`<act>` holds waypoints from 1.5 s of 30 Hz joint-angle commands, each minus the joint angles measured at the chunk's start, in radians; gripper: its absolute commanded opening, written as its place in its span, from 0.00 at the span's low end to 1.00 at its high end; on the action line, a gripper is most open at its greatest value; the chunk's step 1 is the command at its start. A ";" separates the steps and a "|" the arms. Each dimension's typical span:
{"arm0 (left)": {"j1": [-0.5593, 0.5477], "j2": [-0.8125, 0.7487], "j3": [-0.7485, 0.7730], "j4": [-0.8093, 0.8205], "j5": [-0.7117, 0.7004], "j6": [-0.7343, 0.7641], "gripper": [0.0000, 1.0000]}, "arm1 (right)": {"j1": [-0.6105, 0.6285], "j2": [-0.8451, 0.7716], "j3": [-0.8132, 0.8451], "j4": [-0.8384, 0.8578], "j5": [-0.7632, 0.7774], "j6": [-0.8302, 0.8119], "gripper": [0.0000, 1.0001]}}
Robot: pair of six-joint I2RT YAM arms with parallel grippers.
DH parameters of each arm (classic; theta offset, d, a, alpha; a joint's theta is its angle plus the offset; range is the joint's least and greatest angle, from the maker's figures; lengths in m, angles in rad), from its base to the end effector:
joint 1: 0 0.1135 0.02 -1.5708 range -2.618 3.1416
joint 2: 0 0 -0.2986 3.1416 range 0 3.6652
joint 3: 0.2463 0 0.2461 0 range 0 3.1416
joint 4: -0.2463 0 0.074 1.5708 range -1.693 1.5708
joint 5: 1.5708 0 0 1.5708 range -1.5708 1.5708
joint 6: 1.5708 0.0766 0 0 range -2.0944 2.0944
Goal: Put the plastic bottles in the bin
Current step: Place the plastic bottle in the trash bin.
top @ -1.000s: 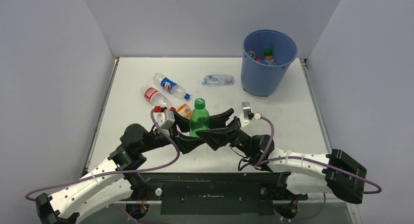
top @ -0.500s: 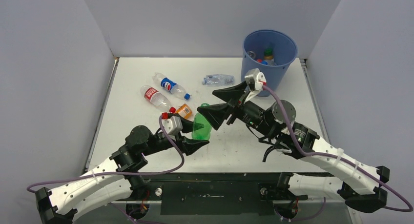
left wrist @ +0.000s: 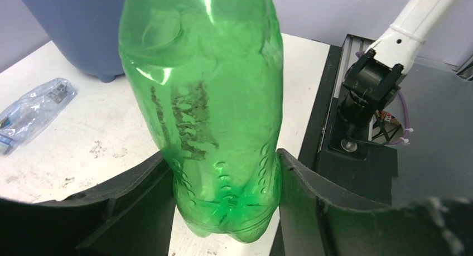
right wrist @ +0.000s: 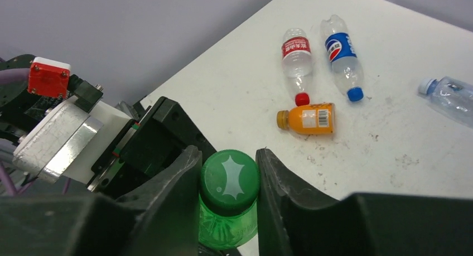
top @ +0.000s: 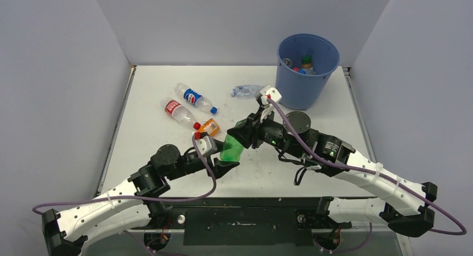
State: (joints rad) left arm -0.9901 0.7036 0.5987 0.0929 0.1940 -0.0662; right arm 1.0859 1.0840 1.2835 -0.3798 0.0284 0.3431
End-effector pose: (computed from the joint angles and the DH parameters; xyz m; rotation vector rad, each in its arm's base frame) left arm 0.0892 -0.1629 0.3396 0.8839 1.4167 -0.9673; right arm 0.1187 0.2206 0.4565 -0.6560 1.7451 0.9990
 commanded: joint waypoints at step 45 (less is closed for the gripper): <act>-0.013 -0.024 0.035 0.074 -0.048 -0.013 0.53 | 0.000 -0.148 -0.447 0.674 -0.027 0.210 0.06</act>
State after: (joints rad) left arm -0.9993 0.6891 0.6014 0.1196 0.1402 -0.0826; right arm 1.0882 0.9352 0.8333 0.1959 -0.0319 0.5438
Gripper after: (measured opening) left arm 0.505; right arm 0.366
